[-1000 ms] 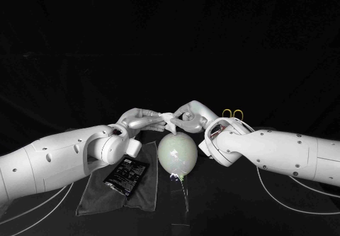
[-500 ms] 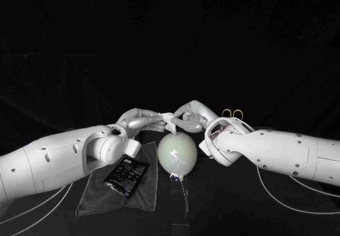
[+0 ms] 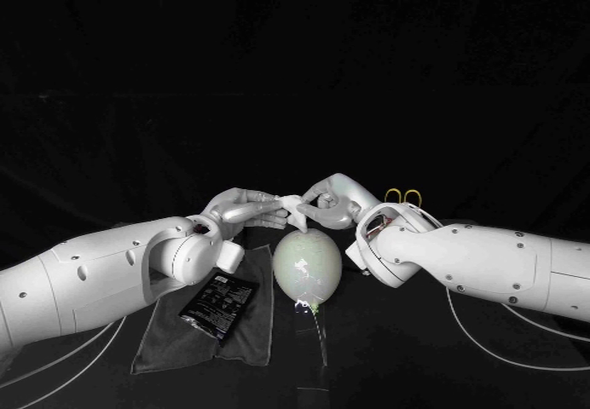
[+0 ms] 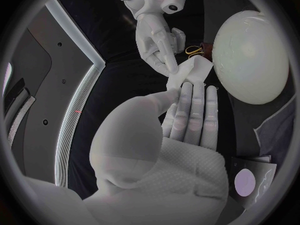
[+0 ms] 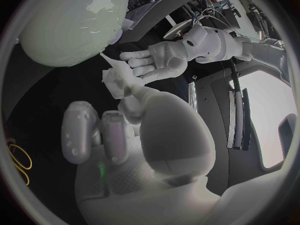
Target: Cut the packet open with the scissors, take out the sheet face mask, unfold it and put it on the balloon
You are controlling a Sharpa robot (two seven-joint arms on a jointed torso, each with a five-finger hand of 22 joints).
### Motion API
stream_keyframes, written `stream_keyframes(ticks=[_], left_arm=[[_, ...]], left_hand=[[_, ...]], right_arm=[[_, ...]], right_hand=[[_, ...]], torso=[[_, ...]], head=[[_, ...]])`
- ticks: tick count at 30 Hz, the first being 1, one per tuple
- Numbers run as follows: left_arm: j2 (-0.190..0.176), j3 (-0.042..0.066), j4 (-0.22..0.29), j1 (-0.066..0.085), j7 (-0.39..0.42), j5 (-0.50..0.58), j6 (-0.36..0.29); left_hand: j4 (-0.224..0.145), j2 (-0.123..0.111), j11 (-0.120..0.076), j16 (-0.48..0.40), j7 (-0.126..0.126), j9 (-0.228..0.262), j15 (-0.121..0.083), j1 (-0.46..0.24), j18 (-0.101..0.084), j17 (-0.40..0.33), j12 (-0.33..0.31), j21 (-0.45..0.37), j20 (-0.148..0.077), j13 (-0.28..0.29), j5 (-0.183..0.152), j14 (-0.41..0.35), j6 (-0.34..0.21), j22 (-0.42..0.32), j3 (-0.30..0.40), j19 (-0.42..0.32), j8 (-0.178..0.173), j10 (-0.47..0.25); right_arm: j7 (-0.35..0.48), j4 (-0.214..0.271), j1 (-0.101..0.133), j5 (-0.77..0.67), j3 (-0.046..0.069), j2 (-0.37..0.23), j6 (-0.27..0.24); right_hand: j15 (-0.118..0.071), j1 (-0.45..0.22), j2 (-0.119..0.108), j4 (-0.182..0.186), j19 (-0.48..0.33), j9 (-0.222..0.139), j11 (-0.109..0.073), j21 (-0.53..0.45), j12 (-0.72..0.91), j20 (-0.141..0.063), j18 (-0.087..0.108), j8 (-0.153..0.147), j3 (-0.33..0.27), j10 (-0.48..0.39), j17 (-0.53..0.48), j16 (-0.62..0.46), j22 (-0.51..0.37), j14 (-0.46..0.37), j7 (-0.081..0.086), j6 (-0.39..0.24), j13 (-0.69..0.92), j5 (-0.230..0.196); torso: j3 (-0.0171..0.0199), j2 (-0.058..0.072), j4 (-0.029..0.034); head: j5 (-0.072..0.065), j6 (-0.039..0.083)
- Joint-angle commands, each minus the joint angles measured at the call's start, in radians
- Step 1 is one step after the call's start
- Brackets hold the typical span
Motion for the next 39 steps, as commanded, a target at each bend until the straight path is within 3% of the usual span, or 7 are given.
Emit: stream_keyframes(ticks=[1, 5, 16, 29, 39], left_arm=[[-0.001, 0.001, -0.002, 0.001, 0.010, 0.014, 0.016], [-0.002, 0.001, -0.002, 0.000, 0.012, 0.022, 0.017], [-0.002, 0.001, -0.002, 0.000, 0.012, 0.023, 0.014], [-0.002, 0.001, -0.004, 0.000, 0.014, 0.026, 0.005], [-0.003, 0.001, -0.005, 0.000, 0.012, 0.025, -0.002]], left_hand=[[0.003, 0.018, 0.004, -0.005, 0.007, 0.045, 0.001, 0.001, 0.009, -0.001, -0.006, -0.007, 0.008, -0.001, 0.003, -0.013, -0.008, -0.001, 0.016, -0.004, -0.006, -0.013], [0.003, 0.023, 0.007, -0.005, 0.009, 0.045, 0.003, -0.001, 0.010, 0.000, -0.006, -0.007, 0.010, -0.001, 0.003, -0.018, -0.013, -0.001, 0.027, -0.007, -0.010, -0.019], [-0.006, -0.008, -0.003, 0.009, -0.001, 0.052, -0.005, -0.017, 0.015, 0.007, 0.005, -0.005, 0.014, 0.003, 0.003, -0.004, 0.004, 0.000, 0.025, -0.010, -0.002, -0.002], [0.001, -0.024, -0.006, 0.016, -0.005, 0.056, -0.007, -0.041, 0.021, 0.010, 0.006, -0.006, 0.021, 0.004, 0.003, 0.001, 0.012, -0.002, 0.024, -0.007, 0.001, 0.006], [0.005, -0.017, -0.010, 0.023, -0.008, 0.059, -0.011, -0.046, 0.025, 0.014, 0.009, -0.006, 0.023, 0.004, 0.003, 0.007, 0.018, -0.004, 0.028, -0.003, 0.006, 0.016]], right_arm=[[0.000, -0.002, 0.001, -0.012, 0.001, -0.003, 0.000], [0.000, -0.002, 0.001, -0.012, 0.001, -0.004, 0.000], [0.000, -0.001, 0.001, -0.012, 0.001, -0.003, 0.001], [0.001, -0.001, 0.001, -0.012, 0.001, -0.004, -0.001], [0.007, 0.002, 0.001, -0.012, 0.001, -0.010, -0.015]], right_hand=[[-0.007, 0.001, 0.011, -0.012, 0.017, 0.018, -0.004, 0.003, 0.004, -0.001, 0.004, 0.007, 0.014, 0.012, 0.183, 0.003, 0.199, 0.079, -0.001, 0.005, 0.001, 0.007], [-0.007, 0.001, 0.011, -0.013, 0.016, 0.019, -0.004, 0.003, 0.001, -0.001, 0.004, 0.007, 0.015, 0.011, 0.181, 0.002, 0.199, 0.079, -0.001, 0.005, -0.001, 0.007], [-0.007, 0.001, 0.011, -0.013, 0.016, 0.019, -0.004, 0.003, 0.001, -0.001, 0.004, 0.007, 0.015, 0.011, 0.181, 0.002, 0.199, 0.079, -0.001, 0.005, -0.001, 0.007], [-0.007, 0.000, 0.011, -0.013, 0.017, 0.019, -0.004, 0.003, 0.002, -0.001, 0.004, 0.008, 0.016, 0.012, 0.181, 0.002, 0.199, 0.079, -0.001, 0.005, 0.000, 0.007], [-0.007, -0.001, 0.011, -0.013, 0.017, 0.019, -0.004, 0.005, 0.000, -0.001, 0.003, 0.008, 0.016, 0.012, 0.182, 0.002, 0.200, 0.079, -0.001, 0.004, -0.001, 0.007]], torso=[[0.0001, 0.000, 0.0001], [-0.0001, 0.000, 0.0000], [0.0001, 0.000, 0.0005], [0.0001, 0.000, 0.0002], [0.0002, 0.000, 0.0003]], head=[[0.000, 0.000], [0.000, 0.000], [0.000, 0.000], [0.000, -0.001], [0.000, -0.001]])
